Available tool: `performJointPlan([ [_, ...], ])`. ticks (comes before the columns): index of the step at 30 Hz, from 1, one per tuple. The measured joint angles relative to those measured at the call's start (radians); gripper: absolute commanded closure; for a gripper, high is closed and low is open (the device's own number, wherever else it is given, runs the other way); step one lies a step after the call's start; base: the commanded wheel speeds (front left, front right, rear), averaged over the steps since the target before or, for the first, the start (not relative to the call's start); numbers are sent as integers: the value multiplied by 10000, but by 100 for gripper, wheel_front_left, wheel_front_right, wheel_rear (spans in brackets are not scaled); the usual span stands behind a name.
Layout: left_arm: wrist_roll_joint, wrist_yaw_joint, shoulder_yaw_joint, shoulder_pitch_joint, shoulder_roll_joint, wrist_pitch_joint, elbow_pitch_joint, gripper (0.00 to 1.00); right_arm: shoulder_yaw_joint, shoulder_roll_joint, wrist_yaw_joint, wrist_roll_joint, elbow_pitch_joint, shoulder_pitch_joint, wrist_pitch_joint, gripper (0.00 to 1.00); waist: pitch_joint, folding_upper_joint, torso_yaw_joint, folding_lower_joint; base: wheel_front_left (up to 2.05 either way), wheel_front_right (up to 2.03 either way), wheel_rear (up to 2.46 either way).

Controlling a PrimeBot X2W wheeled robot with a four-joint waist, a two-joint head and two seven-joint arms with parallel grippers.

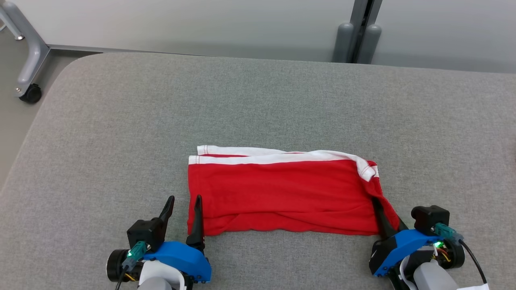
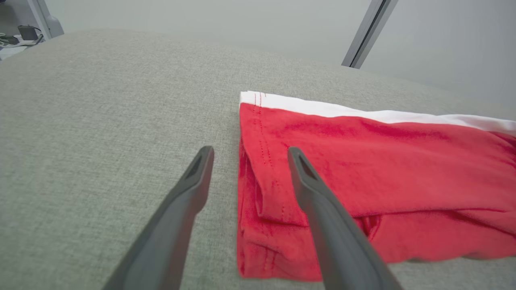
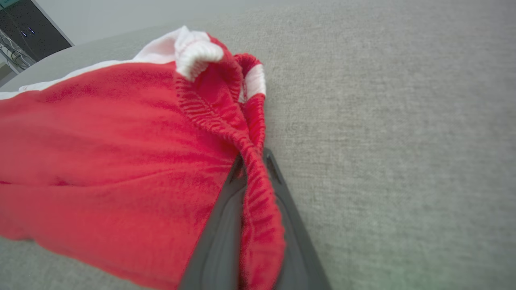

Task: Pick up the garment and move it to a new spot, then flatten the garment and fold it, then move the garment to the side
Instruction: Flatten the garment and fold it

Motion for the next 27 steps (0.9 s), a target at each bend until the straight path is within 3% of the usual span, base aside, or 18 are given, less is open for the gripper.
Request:
performJointPlan([
  [16,98,-100,100,263,-2,0,90,0,-2502,48,0,-203,-901,583,96,100,-429,-1,-608,0,0,0,0],
  [18,71,-102,56,264,-4,0,113,0,-2173,31,-2,184,-1108,581,98,100,-506,0,-679,0,0,0,0],
  [27,-270,-100,-299,292,-8,-2,213,0,1262,35,-2,3141,-2395,625,96,100,-803,0,-303,0,0,0,0],
])
